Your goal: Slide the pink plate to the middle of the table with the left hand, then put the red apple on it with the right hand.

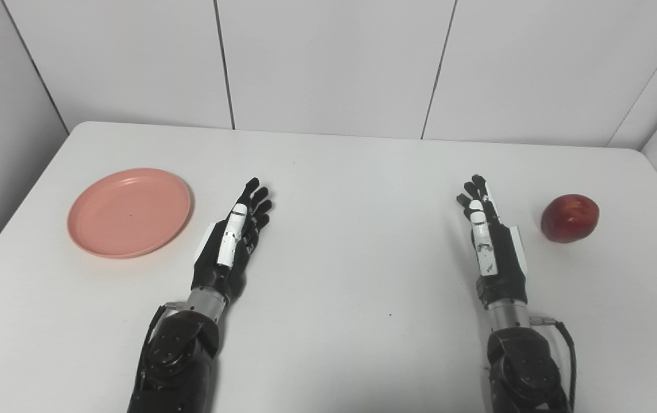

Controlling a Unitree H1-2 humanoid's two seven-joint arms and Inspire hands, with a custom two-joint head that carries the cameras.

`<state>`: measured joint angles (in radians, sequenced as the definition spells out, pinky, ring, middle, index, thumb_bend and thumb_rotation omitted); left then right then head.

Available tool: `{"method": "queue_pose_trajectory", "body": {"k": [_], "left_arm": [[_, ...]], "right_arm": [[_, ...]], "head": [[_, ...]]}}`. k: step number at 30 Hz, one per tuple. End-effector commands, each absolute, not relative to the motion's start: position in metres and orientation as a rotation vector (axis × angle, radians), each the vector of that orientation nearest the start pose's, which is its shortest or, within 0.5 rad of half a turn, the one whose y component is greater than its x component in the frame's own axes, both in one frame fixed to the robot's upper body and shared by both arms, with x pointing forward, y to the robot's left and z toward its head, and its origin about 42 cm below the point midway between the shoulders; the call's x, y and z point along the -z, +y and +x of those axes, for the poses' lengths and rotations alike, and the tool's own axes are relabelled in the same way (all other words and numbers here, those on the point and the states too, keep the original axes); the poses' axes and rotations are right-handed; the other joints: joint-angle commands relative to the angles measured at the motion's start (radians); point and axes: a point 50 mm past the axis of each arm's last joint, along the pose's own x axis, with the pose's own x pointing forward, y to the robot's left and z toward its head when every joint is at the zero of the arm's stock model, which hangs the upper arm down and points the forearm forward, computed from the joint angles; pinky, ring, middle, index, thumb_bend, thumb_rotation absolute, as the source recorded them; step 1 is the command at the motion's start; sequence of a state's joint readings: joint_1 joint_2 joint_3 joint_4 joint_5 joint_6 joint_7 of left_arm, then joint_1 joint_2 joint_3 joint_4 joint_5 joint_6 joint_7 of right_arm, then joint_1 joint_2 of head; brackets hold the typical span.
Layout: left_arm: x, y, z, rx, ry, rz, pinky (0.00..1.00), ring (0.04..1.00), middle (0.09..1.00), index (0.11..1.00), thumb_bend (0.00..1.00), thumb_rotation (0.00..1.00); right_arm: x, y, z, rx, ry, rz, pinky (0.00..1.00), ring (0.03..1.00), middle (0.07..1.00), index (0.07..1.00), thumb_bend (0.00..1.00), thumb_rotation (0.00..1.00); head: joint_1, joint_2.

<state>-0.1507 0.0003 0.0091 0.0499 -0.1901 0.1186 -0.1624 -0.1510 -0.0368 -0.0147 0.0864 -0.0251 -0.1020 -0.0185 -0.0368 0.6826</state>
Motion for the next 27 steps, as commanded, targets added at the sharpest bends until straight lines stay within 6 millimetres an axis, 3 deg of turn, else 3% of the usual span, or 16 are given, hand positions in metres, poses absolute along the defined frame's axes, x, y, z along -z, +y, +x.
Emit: {"method": "queue_pose_trajectory", "body": {"k": [1, 7, 27], "left_arm": [[-0.126, 0.191, 0.334, 0.223, -0.010, -0.185, 1.00, 0.973, 0.980, 0.962, 0.37, 1.00], [-0.127, 0.188, 0.333, 0.222, -0.011, -0.189, 1.00, 0.973, 0.980, 0.964, 0.37, 1.00], [-0.110, 0.153, 0.335, 0.225, -0.014, -0.183, 0.99, 0.964, 0.976, 0.964, 0.39, 1.00]], "right_arm": [[-0.121, -0.214, 0.329, -0.001, -0.174, -0.042, 0.98, 0.922, 0.950, 0.963, 0.17, 1.00], [-0.121, -0.215, 0.328, -0.003, -0.171, -0.045, 0.99, 0.926, 0.956, 0.969, 0.16, 1.00], [-0.107, -0.246, 0.323, -0.023, -0.166, -0.059, 1.00, 0.998, 1.000, 0.997, 0.14, 1.00]], "head": [[0.001, -0.001], [0.024, -0.013], [0.319, -0.153]]}}
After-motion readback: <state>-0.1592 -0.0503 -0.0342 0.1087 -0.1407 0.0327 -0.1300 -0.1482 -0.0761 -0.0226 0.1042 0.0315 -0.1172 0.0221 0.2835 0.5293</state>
